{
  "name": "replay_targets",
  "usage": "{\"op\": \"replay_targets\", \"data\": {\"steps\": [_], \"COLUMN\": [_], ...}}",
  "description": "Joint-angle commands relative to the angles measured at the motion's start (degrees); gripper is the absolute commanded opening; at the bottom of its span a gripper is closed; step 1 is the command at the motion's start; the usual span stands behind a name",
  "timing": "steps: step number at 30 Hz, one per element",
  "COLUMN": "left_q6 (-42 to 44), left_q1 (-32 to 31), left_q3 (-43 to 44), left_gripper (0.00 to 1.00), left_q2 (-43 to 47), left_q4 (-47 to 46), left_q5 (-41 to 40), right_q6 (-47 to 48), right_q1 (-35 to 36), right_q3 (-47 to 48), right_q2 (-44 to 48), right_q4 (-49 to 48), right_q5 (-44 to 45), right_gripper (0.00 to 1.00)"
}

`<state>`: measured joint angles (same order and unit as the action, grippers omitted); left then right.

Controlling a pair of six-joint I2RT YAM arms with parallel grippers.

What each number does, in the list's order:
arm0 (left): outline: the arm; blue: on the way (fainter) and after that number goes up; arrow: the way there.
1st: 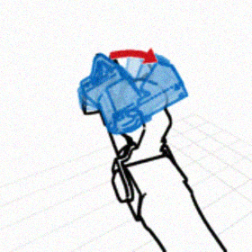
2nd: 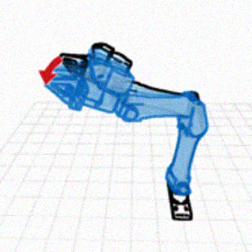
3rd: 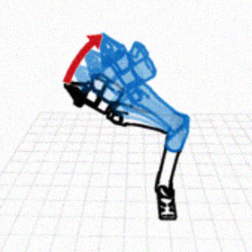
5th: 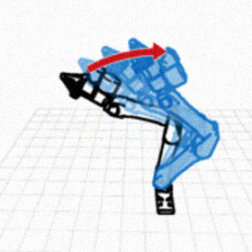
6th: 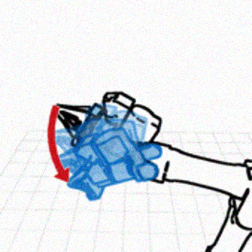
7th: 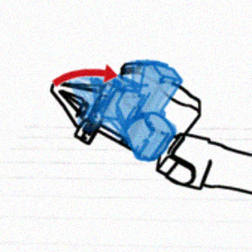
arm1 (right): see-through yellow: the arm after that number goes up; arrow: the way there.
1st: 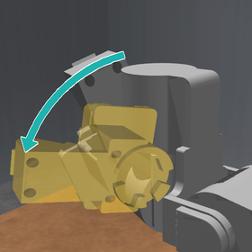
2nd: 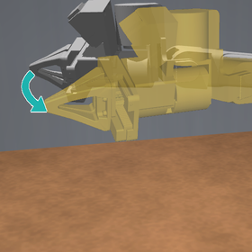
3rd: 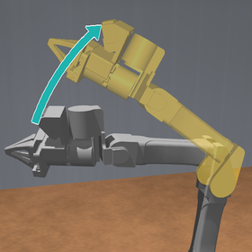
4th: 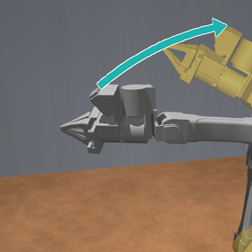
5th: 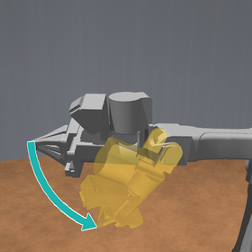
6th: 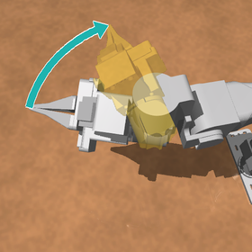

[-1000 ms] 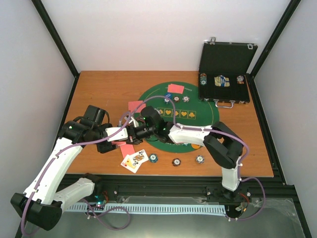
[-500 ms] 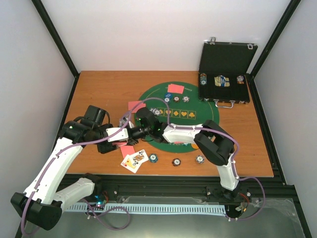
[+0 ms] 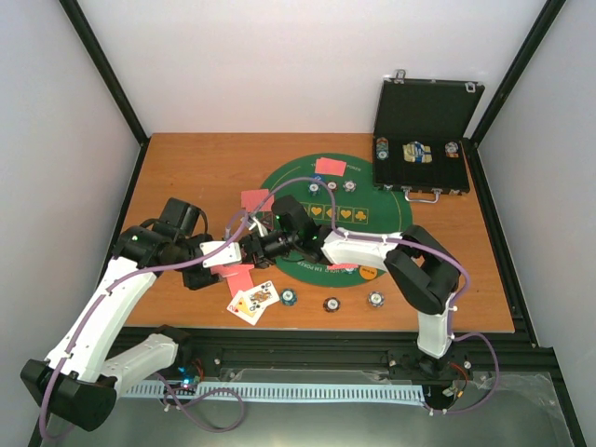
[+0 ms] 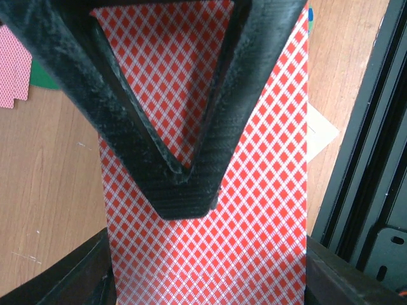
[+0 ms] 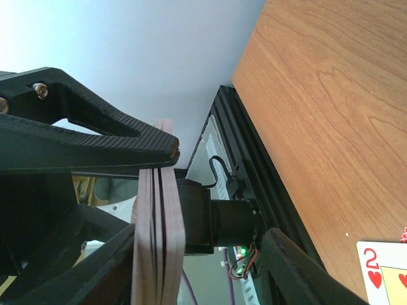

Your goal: Distribute texas hold em gaming equipment

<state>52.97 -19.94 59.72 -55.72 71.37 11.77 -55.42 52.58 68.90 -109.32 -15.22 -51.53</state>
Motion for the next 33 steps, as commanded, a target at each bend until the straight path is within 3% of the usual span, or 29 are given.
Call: {"op": "replay_targets", "data": {"steps": [1,7,12,20,23,27,29,33], "left_q6": [1.17,1.21,1.09,1.35,1.48,1.4,1.36,1.48], "left_q1": [0.17,0.17,0.17,0.19,0.17,0.17,0.17,0.17], "left_q3": [2.6,2.15,1.84,0.87,0.58,0.61,0.43,-0.23], "left_gripper": [0.28,0.28,0.28,0.28,0.28,0.28,0.28,0.28], "left_q2": [0.89,0.92,0.81,1.18,1.31,1.25,1.38,1.6], "left_q4": [-1.68,-1.93,-2.15,-2.42,-2.55,-2.56,-2.56,-2.82], "left_q5": [0.16,0.14,0.14,-0.38,-0.44,-0.35,-0.3,-0.63], "right_q6": [2.86,3.75,2.87,2.47,2.35,2.2,1.22,-1.28], "right_q1": [-0.62,-0.81,-0.81,-0.81,-1.13,-1.51,-1.6,-1.98], "right_q3": [-0.97,-1.09,-0.47,0.07,-0.46,-0.64,-1.75,-4.97], "right_q2": [0.07,3.36,5.42,8.53,10.14,11.46,11.96,13.34], "right_q4": [8.27,10.83,11.51,14.38,14.91,16.57,15.86,14.23], "right_q5": [1.91,2.68,1.59,2.04,1.66,1.52,1.62,2.12], "right_gripper": [0.48,0.44,0.55,0.52,0.66,0.66,0.63,0.4]}}
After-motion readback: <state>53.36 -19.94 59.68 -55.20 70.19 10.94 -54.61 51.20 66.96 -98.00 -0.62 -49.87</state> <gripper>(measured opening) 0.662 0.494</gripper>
